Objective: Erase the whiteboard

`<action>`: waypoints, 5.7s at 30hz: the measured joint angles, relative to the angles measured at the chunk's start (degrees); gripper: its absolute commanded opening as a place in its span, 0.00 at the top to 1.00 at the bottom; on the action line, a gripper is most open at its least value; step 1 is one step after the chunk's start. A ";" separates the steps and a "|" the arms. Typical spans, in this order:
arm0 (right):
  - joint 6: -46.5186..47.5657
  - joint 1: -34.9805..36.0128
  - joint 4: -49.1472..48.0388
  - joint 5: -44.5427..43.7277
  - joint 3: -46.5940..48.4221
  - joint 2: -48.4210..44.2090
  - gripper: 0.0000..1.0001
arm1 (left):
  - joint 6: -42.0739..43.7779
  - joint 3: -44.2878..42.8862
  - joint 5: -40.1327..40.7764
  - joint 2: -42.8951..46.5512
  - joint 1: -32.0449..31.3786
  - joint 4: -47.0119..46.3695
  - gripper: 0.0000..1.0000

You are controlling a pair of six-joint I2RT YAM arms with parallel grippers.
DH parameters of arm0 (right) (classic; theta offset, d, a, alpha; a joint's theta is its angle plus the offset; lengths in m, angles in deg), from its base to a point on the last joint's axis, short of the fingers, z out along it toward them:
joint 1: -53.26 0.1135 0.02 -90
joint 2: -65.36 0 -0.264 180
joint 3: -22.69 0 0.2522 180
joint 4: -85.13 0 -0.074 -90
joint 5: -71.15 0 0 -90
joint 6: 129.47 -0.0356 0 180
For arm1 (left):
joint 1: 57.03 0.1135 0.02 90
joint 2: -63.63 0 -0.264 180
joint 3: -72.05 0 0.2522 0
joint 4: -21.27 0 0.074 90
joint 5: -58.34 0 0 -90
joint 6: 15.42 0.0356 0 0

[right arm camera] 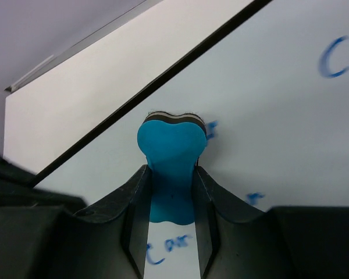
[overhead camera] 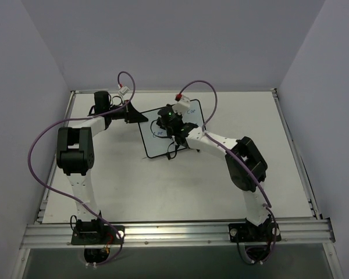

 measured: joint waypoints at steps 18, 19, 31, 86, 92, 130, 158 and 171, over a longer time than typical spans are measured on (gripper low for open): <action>10.49 -8.41 5.99 1.14 1.79 -1.92 1.00 | -1.14 0.20 0.20 0.24 -0.17 0.26 0.98; 10.64 -7.98 6.12 1.31 2.16 -1.84 1.00 | -0.76 0.20 0.17 0.35 -0.17 0.52 0.98; 11.32 -14.27 -0.11 11.32 -4.76 -4.59 1.00 | 0.52 0.20 1.11 0.74 -0.26 2.58 0.98; 14.12 1.09 -3.74 2.23 -12.00 -6.10 1.00 | 7.87 -1.27 0.92 1.73 -1.68 7.08 0.98; 15.72 -6.97 -3.82 3.10 -14.82 -8.94 1.00 | 7.41 -1.27 1.42 1.73 -1.70 7.98 0.98; 13.27 5.79 -4.66 -1.07 -11.65 -4.66 1.00 | 9.55 -1.42 0.87 2.34 -2.27 8.83 0.98; 22.60 -4.76 -0.63 5.03 -7.04 -8.98 1.00 | 10.97 -1.42 0.24 2.93 -2.54 9.90 0.98; 19.02 -14.32 -10.21 6.08 -21.84 -12.11 1.00 | 8.46 -1.42 2.80 2.99 -2.51 11.85 0.98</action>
